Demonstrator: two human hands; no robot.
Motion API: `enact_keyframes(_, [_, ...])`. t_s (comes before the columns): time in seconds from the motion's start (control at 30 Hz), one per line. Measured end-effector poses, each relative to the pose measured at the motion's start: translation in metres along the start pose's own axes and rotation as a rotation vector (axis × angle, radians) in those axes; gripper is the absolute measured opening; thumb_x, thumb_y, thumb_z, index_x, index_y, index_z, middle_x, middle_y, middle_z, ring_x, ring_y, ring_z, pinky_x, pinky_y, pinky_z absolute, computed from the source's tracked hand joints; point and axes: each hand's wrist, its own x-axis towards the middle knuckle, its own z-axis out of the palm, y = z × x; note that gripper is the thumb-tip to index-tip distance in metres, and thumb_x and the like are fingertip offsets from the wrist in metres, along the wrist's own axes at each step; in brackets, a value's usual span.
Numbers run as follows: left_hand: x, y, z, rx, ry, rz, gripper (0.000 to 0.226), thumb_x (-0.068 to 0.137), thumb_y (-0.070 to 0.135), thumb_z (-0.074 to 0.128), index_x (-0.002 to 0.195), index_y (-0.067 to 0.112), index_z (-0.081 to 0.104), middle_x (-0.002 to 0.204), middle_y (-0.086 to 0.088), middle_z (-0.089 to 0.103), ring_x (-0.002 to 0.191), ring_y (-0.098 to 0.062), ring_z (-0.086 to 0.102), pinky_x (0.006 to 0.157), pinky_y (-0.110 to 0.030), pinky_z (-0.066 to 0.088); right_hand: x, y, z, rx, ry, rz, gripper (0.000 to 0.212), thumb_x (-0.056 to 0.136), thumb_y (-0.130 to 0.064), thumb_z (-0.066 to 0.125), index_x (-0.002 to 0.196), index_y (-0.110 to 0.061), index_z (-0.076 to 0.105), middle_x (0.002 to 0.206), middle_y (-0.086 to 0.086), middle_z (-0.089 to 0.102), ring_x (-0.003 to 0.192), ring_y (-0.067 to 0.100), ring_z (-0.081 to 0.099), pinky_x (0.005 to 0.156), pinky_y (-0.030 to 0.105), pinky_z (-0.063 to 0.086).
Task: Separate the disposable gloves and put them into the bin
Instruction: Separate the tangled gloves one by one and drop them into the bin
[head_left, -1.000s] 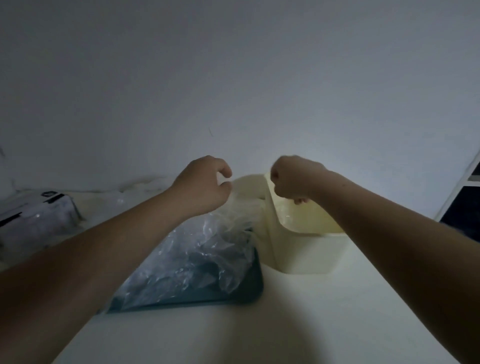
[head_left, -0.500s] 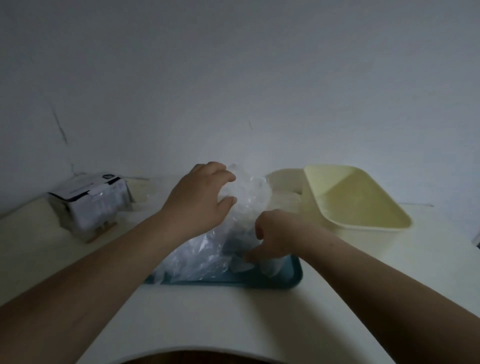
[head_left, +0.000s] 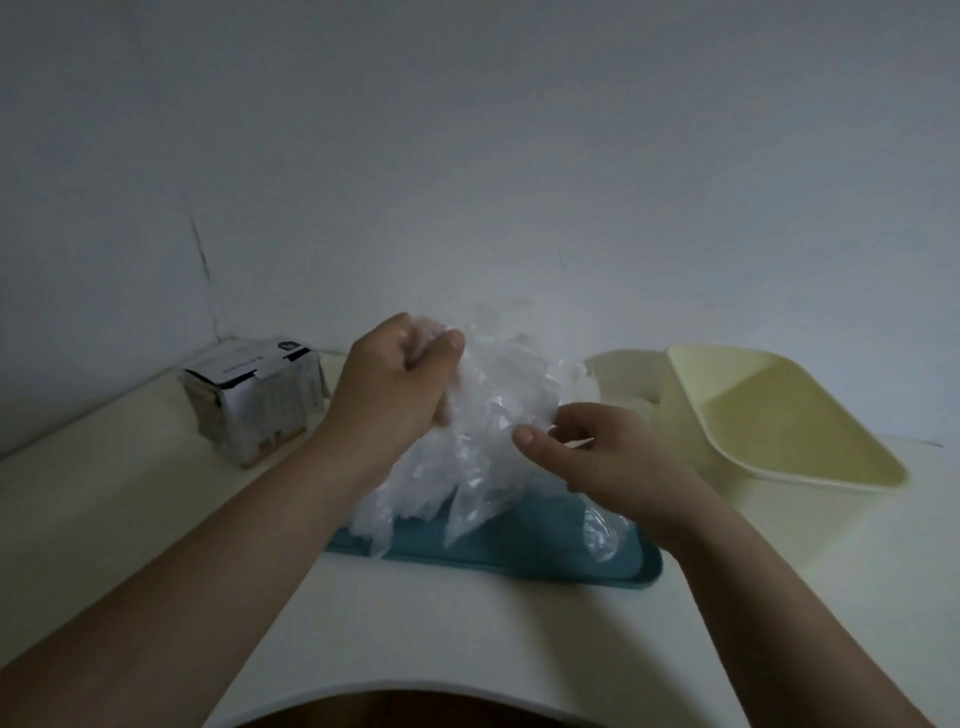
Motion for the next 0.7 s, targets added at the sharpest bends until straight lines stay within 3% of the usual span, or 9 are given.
enact_keyframes(0.1, [-0.013, -0.009, 0.008, -0.272, -0.09, -0.172, 0.025, 0.108, 0.031, 0.057, 0.096, 0.012, 0.066, 0.069, -0.01, 0.069, 0.054, -0.018, 0.059, 0.054, -0.03, 0.047, -0.003, 0.008, 0.003, 0.422, -0.073, 0.131, 0.056, 0.076, -0.066, 0.077, 0.109, -0.02, 0.075, 0.106, -0.005, 0.078, 0.1, 0.012, 0.074, 0.087, 0.041, 0.062])
enact_keyframes(0.17, [-0.021, -0.019, 0.014, -0.438, -0.089, -0.265, 0.022, 0.107, 0.029, 0.059, 0.093, 0.017, 0.07, 0.077, -0.007, 0.072, 0.064, -0.017, 0.066, 0.059, -0.032, 0.051, -0.004, 0.013, 0.005, 0.684, -0.156, 0.208, 0.051, 0.083, -0.051, 0.078, 0.119, -0.016, 0.074, 0.109, 0.003, 0.078, 0.096, 0.02, 0.075, 0.078, 0.037, 0.06])
enact_keyframes(0.3, [-0.028, -0.042, 0.024, -0.444, -0.161, -0.356, 0.022, 0.107, 0.025, 0.059, 0.095, 0.021, 0.076, 0.1, -0.006, 0.076, 0.103, -0.028, 0.072, 0.084, -0.045, 0.06, -0.001, 0.02, 0.017, 0.718, -0.035, 0.161, 0.033, 0.091, -0.024, 0.076, 0.114, -0.001, 0.072, 0.092, 0.013, 0.073, 0.079, 0.028, 0.067, 0.063, 0.032, 0.054])
enact_keyframes(0.4, [-0.023, -0.048, 0.024, -0.357, -0.129, -0.399, 0.015, 0.104, 0.025, 0.064, 0.095, 0.015, 0.072, 0.088, -0.001, 0.076, 0.094, -0.028, 0.074, 0.079, -0.043, 0.061, 0.003, 0.015, 0.016, 0.717, 0.111, 0.137, 0.026, 0.095, -0.015, 0.073, 0.102, 0.01, 0.07, 0.078, 0.014, 0.069, 0.067, 0.024, 0.061, 0.056, 0.027, 0.052])
enact_keyframes(0.47, [-0.016, -0.047, 0.017, -0.259, -0.029, -0.365, 0.011, 0.1, 0.028, 0.07, 0.107, 0.02, 0.072, 0.098, 0.001, 0.078, 0.098, -0.024, 0.075, 0.088, -0.045, 0.062, 0.006, 0.007, 0.009, 0.652, 0.164, 0.124, 0.02, 0.095, -0.013, 0.074, 0.1, 0.006, 0.072, 0.076, 0.014, 0.071, 0.062, 0.02, 0.063, 0.054, 0.028, 0.054])
enact_keyframes(0.53, [-0.01, -0.038, 0.005, -0.08, 0.062, -0.255, 0.029, 0.096, 0.035, 0.074, 0.123, 0.028, 0.066, 0.116, 0.009, 0.071, 0.11, -0.017, 0.069, 0.099, -0.041, 0.057, 0.007, -0.004, -0.001, 0.555, 0.166, 0.095, 0.015, 0.093, -0.012, 0.076, 0.1, 0.0, 0.074, 0.075, 0.013, 0.073, 0.058, 0.02, 0.064, 0.054, 0.03, 0.056])
enact_keyframes(0.6, [-0.007, -0.023, -0.007, 0.178, 0.095, -0.028, 0.05, 0.092, 0.045, 0.075, 0.136, 0.035, 0.055, 0.134, 0.021, 0.054, 0.126, -0.01, 0.054, 0.104, -0.032, 0.046, 0.009, -0.016, -0.012, 0.39, 0.118, 0.044, 0.011, 0.09, -0.014, 0.08, 0.097, -0.007, 0.076, 0.074, 0.009, 0.076, 0.054, 0.018, 0.063, 0.052, 0.03, 0.054])
enact_keyframes(0.7, [-0.004, 0.008, -0.013, 0.386, -0.15, 0.193, 0.083, 0.079, 0.057, 0.084, 0.149, 0.047, 0.04, 0.145, 0.027, 0.039, 0.134, 0.001, 0.039, 0.107, -0.026, 0.037, 0.014, -0.035, -0.024, 0.107, -0.039, -0.052, 0.01, 0.085, -0.016, 0.085, 0.092, -0.017, 0.079, 0.064, -0.001, 0.073, 0.048, 0.01, 0.059, 0.05, 0.024, 0.051])
